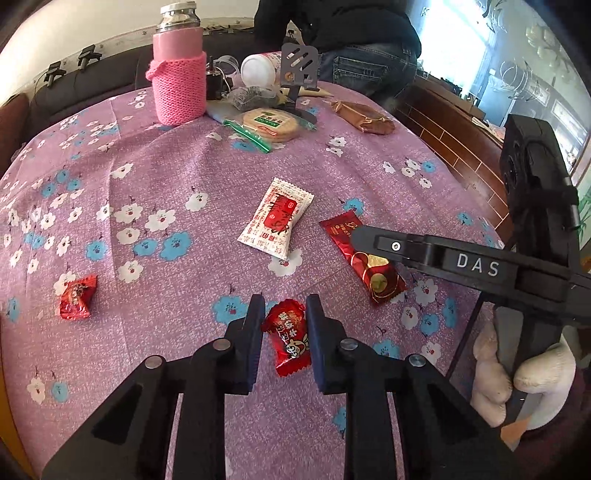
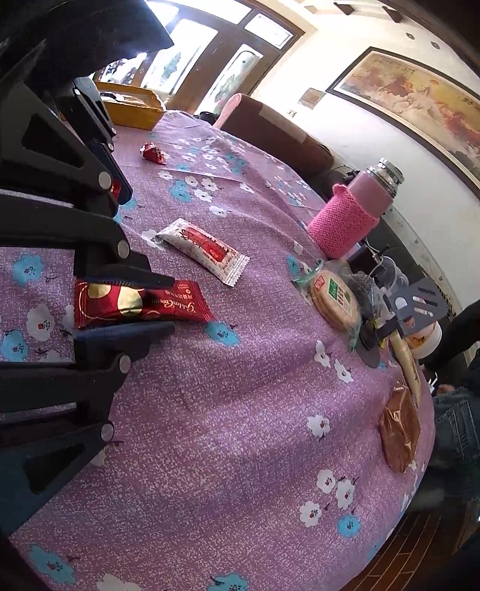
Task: Organize snacks
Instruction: 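Carry red candy and chocolate bar over the tray and open both grippers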
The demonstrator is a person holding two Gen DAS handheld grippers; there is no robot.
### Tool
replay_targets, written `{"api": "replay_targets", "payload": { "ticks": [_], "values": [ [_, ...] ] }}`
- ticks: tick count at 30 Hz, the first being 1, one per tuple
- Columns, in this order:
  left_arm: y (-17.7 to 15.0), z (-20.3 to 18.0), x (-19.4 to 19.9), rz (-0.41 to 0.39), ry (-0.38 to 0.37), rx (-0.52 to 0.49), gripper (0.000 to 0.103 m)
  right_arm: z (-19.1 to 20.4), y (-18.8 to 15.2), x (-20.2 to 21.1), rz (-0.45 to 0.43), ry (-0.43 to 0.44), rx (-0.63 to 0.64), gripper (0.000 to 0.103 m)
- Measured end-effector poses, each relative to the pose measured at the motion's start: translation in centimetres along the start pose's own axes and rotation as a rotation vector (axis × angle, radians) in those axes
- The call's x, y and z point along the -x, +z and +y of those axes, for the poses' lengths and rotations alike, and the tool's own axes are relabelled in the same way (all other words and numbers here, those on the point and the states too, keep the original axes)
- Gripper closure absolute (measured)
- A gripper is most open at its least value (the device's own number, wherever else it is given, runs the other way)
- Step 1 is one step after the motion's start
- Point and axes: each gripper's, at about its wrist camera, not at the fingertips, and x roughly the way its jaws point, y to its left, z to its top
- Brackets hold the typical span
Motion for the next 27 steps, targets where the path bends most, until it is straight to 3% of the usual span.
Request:
{"api": "replay_targets", "payload": {
  "ticks": [4,5,6,7,11,17,21,27],
  "values": [
    [-1.2,1.0,2.8,-0.037,-0.019,0.048,0.084,3.2,-1.2,-0.9,0.0,-0.112,0.171,0.066],
    [-1.6,1.3,3.8,-0.053,-0.018,0.061,0.084,4.1,-1.6,-1.1,-0.014,-0.162,0.225,0.068],
    [-1.8,1.7,4.9,-0.069,-0.018,0.077,0.084,4.7,-1.9,-1.3,-0.006,-0.21,0.268,0.077],
    [-2.2,2.2,6.1,-0.088,-0.018,0.096,0.084,5.0,-2.0,-1.3,-0.006,-0.219,0.284,0.077],
    [-4.0,4.9,11.8,-0.178,-0.007,0.182,0.083,4.8,-2.2,-0.2,-0.031,-0.183,0.259,0.078],
    [-7.7,11.4,19.3,-0.285,0.063,0.325,0.083,6.5,-3.1,2.5,-0.058,-0.041,0.183,0.078],
    [-10.4,16.2,22.2,-0.33,0.114,0.427,0.083,11.4,-4.6,3.8,-0.024,0.039,0.227,0.079],
    [-14.5,23.5,24.3,-0.375,0.134,0.606,0.083,22.5,-7.5,2.9,0.074,0.195,0.365,0.079]
  ]
}}
